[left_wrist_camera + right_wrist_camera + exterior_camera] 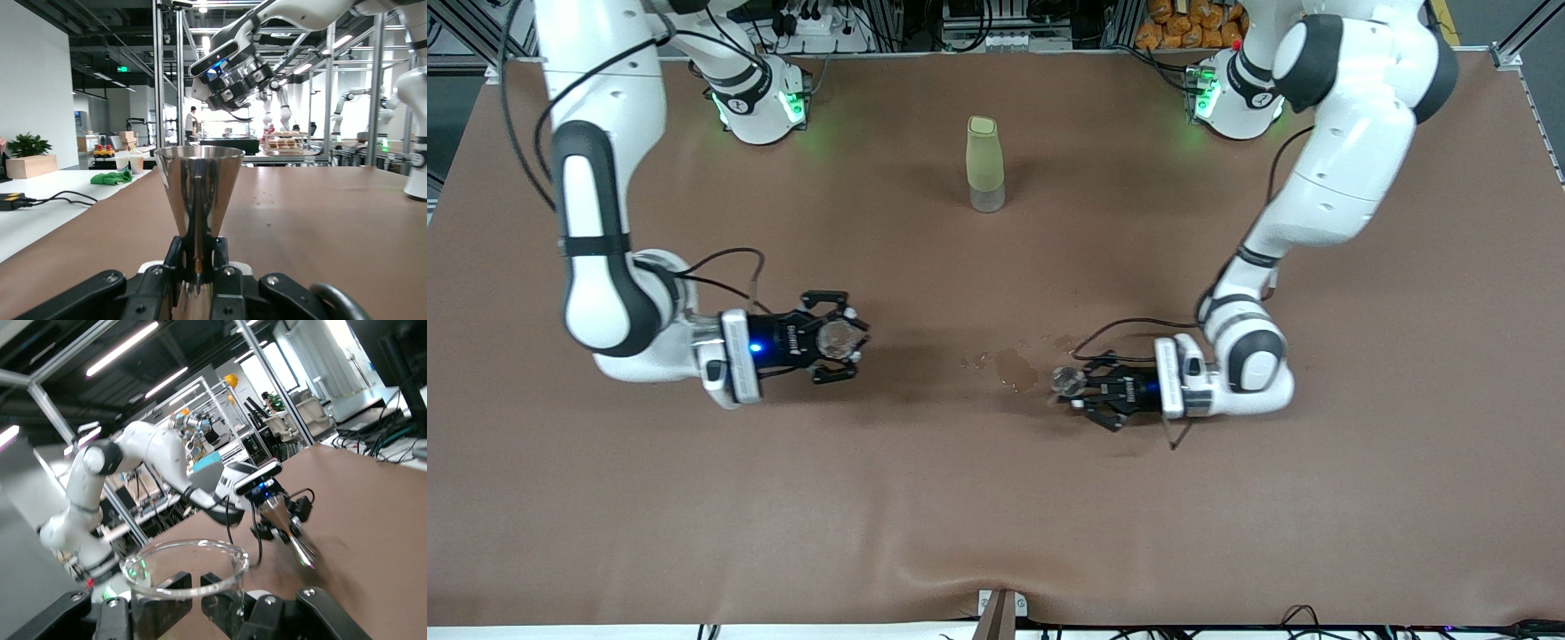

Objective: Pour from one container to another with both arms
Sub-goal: 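Lower the glass with the right gripper while the left gripper lowers the jigger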

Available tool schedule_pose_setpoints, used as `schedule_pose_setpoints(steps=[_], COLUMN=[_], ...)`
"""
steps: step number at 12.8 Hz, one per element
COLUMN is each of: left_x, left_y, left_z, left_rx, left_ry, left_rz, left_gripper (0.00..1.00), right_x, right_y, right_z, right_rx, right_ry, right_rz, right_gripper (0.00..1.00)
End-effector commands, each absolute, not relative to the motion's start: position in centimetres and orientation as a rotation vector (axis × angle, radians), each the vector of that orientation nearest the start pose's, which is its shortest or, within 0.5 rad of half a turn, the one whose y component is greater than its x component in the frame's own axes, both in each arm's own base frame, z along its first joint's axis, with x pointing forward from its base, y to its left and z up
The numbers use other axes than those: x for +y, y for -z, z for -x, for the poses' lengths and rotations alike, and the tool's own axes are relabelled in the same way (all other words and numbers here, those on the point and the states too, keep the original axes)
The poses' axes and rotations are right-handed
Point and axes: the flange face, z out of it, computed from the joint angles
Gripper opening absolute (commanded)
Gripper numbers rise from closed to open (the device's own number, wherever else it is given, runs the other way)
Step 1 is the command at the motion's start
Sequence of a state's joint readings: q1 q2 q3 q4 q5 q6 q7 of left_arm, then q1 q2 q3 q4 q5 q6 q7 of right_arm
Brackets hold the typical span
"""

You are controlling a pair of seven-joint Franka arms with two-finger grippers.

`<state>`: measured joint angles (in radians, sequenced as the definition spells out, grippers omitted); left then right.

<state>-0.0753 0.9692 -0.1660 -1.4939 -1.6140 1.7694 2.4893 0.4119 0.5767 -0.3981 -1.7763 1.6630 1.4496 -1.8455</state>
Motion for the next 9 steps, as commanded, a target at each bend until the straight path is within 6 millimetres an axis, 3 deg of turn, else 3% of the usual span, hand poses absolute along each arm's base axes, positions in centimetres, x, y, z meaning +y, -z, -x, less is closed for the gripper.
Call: schedule_pose_setpoints(steps=[1,4,6,9], left_x=[-16.6,-9.4,-6.6,-0.9], left_y=[-13.4,-12.6,-10.6,-9.9], left_z=[-65.4,-64.8,-62.4,-60.9], left_rx=[-1.252,-1.311,-1.307,-1.334], left_ry=[-1.147,-1.08,-1.034,-1.003], left_rz=[-1.153,-1.134,-1.116,-1.125], left_gripper=[0.0,0.0,0.0,0.0], right_x=[10.4,4.0,-0.2,-4.8], right_y=[-29.4,-28.2,-27.1,-24.2], right_z=[-62.2,-61.2,-60.1,-58.8], right_rx=[-1.128,-1.266,-1.323,-1.4], right_ry=[0.868,0.919,0.933,0.993], right_rz=[1.344,1.281,1.266,1.248], right_gripper=[0.0,0.0,0.0,0.0])
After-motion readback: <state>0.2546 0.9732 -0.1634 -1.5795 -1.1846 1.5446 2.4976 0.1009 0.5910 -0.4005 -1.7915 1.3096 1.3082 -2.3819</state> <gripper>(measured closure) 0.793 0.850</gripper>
